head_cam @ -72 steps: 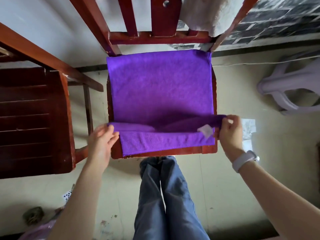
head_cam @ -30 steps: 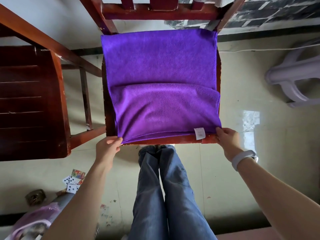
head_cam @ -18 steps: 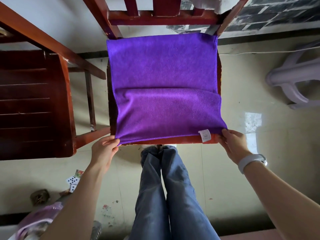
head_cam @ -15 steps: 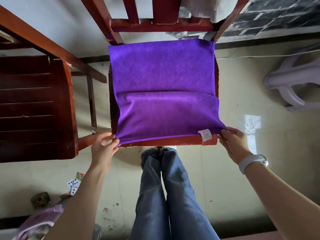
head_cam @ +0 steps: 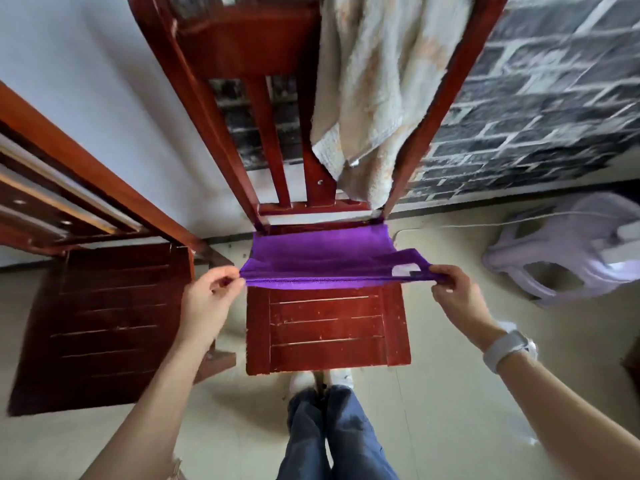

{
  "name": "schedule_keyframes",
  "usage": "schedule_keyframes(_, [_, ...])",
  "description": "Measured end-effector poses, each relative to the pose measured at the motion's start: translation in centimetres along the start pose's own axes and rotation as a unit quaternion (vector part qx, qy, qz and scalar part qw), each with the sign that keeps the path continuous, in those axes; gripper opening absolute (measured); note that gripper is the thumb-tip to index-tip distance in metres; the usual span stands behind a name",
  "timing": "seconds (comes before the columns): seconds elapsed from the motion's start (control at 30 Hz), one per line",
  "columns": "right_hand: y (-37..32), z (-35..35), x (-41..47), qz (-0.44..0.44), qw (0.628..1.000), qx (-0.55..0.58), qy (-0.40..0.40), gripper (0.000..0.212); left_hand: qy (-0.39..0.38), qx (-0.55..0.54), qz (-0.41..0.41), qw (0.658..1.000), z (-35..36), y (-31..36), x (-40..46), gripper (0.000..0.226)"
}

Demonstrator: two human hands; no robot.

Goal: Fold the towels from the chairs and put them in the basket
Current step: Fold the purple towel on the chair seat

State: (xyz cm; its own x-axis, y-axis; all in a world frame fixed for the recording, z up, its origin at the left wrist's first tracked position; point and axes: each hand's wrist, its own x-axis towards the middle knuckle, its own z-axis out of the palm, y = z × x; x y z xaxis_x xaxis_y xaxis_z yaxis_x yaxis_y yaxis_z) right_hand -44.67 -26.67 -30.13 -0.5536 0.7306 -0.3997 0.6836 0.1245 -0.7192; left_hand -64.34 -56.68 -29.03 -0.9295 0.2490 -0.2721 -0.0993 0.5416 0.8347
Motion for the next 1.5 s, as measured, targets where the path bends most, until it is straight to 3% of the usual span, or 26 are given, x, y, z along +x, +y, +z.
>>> schedule_keyframes(0.17, [-5.3, -4.6, -1.6, -0.169, 0.974, -0.122, 0.092, 0.016, -0.012, 0.207, 0.19, 0.96, -2.9, 6.2, -0.4, 0.025])
schedule_keyframes(0.27, [-7.3, -7.2, -3.2, -0.229, 0.95, -0.18, 0.109, 0.018, 0.012, 0.248, 0.264, 0.932, -4.5, 8.4, -1.2, 0.019])
schedule_keyframes(0.4, [-9.4, -10.0, -5.6, -0.299, 0.899, -0.29, 0.137, 0.01, 0.028, 0.239, 0.286, 0.927, -5.9, 11.0, -1.8, 0.013])
schedule_keyframes(0.57, [-10.6, -12.1, -7.4, -0.365, 0.874, -0.295, 0.126, 0.013, 0.031, 0.252, 0.283, 0.925, -7.5, 12.8, -2.1, 0.011])
schedule_keyframes(0.7, [-9.9, -12.2, -9.6, -0.377, 0.875, -0.286, 0.105, 0.018, -0.004, 0.271, 0.273, 0.923, -8.5, 11.9, -3.0, 0.01])
schedule_keyframes(0.8, [-8.0, -11.2, -11.7, -0.363, 0.879, -0.299, 0.08, 0.013, -0.053, 0.215, 0.231, 0.947, -8.4, 9.7, -5.0, 0.011])
schedule_keyframes(0.9, [-4.9, -9.7, -13.6, -0.305, 0.916, -0.25, 0.078, 0.011, -0.091, 0.148, 0.198, 0.965, -8.1, 7.1, -7.8, 0.015])
schedule_keyframes(1.03, [-1.5, -7.8, -16.2, -0.202, 0.959, -0.178, 0.094, 0.015, -0.038, 0.114, 0.204, 0.972, -7.9, 4.9, -10.9, 0.018])
schedule_keyframes(1.23, [0.3, -6.2, -18.0, -0.185, 0.96, -0.169, 0.123, 0.019, 0.002, 0.12, 0.189, 0.975, -7.3, 2.4, -12.5, 0.015])
schedule_keyframes(1.5, [-0.7, -3.9, -11.4, -0.207, 0.95, -0.219, 0.087, 0.016, -0.001, 0.125, 0.084, 0.989, -5.4, 0.7, -7.4, 0.011])
